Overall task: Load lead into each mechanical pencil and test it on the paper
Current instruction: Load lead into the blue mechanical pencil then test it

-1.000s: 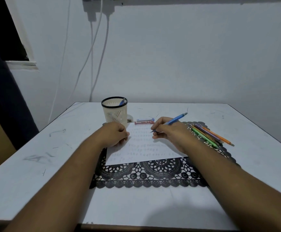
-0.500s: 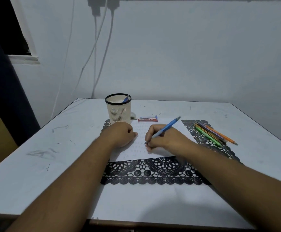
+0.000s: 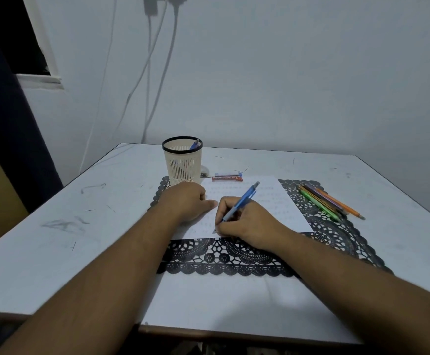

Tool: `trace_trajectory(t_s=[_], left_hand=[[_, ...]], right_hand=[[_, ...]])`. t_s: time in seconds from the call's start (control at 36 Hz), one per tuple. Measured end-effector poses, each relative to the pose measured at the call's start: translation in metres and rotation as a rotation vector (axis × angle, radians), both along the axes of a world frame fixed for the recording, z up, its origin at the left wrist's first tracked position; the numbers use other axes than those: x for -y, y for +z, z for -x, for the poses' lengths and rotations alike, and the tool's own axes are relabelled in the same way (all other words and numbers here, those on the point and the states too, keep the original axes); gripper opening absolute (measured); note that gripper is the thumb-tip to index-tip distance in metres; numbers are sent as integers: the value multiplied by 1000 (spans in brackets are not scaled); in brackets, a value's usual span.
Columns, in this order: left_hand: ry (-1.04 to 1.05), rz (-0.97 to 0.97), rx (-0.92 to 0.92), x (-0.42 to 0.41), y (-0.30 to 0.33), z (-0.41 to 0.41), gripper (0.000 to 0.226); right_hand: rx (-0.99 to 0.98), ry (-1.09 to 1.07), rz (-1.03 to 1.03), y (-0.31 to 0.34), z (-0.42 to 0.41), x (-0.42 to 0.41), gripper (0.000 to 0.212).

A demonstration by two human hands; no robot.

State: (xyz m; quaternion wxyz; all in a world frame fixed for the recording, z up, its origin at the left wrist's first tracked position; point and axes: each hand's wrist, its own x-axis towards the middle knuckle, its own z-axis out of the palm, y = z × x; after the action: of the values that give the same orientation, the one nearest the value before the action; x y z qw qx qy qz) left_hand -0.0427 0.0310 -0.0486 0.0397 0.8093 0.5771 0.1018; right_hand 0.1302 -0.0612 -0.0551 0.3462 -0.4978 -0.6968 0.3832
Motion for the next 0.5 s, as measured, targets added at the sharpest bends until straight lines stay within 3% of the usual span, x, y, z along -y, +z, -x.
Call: trace_trajectory(t_s=[0.5], left_hand=[[-1,-10,-12,-4,-6,0,43]], right_hand=[[-94,-30,45,-3,-4,-4,15]])
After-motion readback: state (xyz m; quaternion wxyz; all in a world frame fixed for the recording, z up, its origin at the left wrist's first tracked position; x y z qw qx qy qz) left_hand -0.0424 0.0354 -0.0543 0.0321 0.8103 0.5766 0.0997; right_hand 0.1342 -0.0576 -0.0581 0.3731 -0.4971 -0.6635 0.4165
